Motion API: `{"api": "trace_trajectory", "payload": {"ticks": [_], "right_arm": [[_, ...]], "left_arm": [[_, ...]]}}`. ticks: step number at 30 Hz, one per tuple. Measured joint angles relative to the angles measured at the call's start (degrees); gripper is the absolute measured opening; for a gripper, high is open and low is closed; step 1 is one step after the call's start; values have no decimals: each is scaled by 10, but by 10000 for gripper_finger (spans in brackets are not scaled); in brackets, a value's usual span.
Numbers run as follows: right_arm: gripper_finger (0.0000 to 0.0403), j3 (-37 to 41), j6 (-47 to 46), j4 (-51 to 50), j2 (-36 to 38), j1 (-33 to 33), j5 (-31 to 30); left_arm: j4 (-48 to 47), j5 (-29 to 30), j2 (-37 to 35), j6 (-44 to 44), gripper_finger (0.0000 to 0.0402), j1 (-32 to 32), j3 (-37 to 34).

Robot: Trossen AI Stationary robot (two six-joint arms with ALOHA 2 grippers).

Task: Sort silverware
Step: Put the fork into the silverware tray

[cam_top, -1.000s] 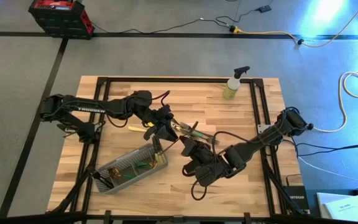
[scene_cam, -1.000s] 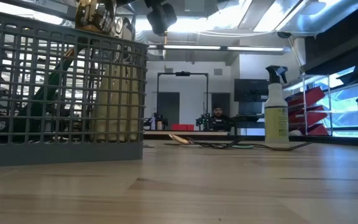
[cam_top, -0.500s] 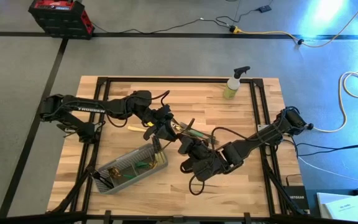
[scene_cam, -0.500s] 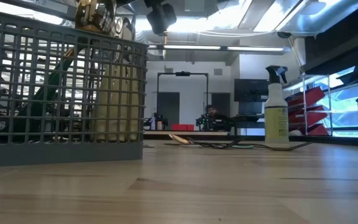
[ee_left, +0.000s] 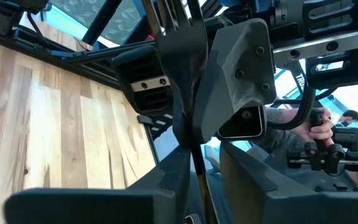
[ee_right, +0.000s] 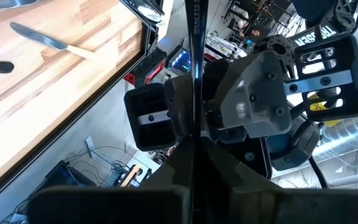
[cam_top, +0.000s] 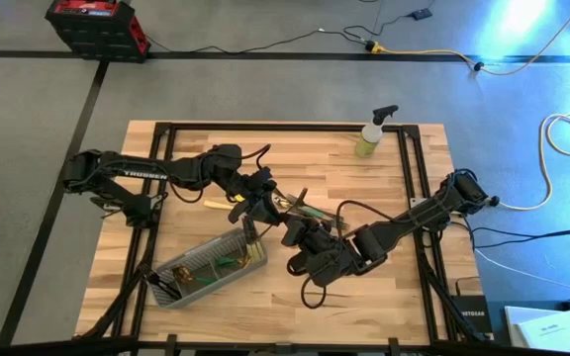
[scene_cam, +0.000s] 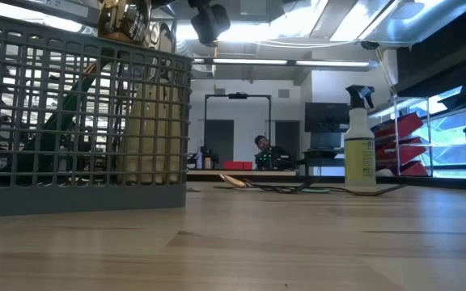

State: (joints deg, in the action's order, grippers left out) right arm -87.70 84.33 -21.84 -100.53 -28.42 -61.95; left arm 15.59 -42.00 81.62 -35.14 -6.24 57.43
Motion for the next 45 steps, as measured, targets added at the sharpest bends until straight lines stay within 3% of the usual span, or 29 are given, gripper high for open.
{"api": "trace_trajectory", "payload": {"ticks": [7, 19, 28, 34, 40, 45], "right_arm": [[0, 0, 2, -1, 0, 0, 0], [10, 0, -15, -1, 0, -6, -5], [98, 0, -88, -32, 0, -36, -33], [161, 0, -203, -80, 0, -49, -45], [179, 0, -271, -110, 0, -98, -50], [179, 0, -342, -111, 0, -137, -75]], "left_arm": [[-5, 1, 0, 8, 6, 0, -1], [-5, 2, 0, 26, 1, 0, -1], [-1, -2, -1, 28, 0, 3, -1], [0, -2, -8, 43, 0, 5, -1], [-26, 7, -40, 74, 0, 16, 0], [-89, 49, -97, 104, 0, 43, 0]]}}
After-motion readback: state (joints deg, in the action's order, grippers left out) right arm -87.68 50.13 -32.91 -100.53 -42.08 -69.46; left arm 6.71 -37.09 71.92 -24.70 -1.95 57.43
